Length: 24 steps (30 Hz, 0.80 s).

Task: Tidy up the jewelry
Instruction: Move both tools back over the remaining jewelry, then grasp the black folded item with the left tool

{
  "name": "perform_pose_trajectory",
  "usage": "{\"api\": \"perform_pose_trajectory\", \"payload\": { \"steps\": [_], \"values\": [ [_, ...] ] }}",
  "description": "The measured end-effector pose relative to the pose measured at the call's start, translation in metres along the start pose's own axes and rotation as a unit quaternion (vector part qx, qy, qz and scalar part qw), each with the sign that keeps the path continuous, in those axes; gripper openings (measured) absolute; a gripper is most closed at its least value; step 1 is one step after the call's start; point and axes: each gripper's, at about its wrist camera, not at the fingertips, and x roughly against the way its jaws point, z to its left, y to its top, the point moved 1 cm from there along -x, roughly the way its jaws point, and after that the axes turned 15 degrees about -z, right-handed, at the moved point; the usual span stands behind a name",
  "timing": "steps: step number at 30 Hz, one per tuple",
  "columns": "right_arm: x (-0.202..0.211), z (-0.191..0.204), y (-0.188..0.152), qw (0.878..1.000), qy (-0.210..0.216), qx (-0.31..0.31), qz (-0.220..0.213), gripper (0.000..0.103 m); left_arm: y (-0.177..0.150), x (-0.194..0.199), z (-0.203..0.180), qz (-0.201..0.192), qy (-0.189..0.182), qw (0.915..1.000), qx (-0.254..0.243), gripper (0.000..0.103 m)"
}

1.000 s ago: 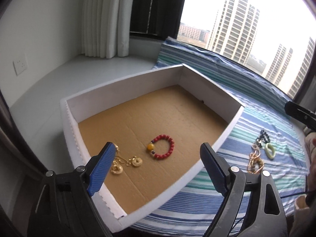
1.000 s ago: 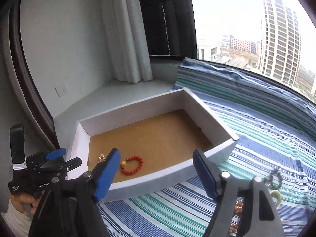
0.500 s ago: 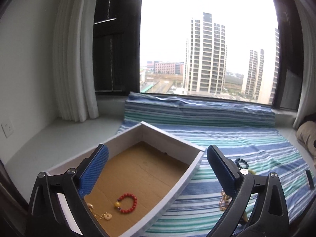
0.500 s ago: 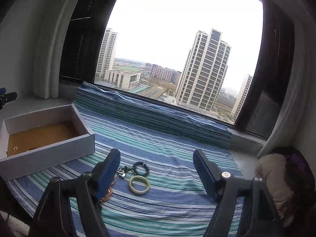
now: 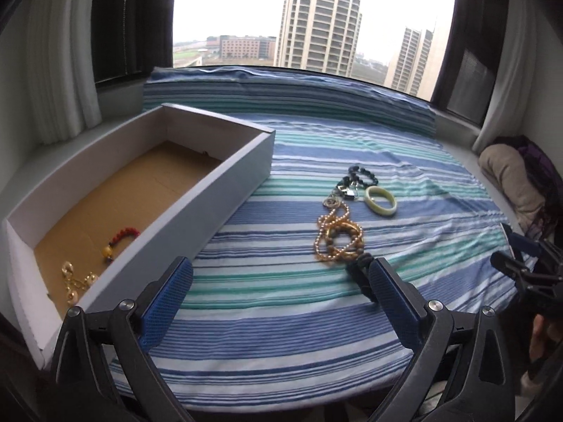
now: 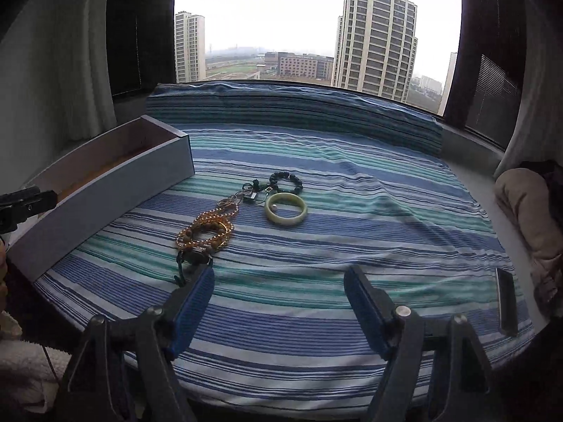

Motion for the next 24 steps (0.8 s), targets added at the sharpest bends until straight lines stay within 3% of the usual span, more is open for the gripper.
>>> {"api": "perform_pose_trajectory", "payload": {
  "steps": [13,24],
  "values": [
    [-0.017,0.009,-0.028,0.998,0.029,-0.029,0.053,0.078,-0.035,-0.029,-0.023,0.073,-0.046,0.9963,0.009,0.1],
    [-0.026,0.003,-0.042,0.995,0.034,-0.047,0.076,0.078,-0.056,-0.103,-0.07,0.141,-0.128,0.9813,0.031,0.097]
  ]
}}
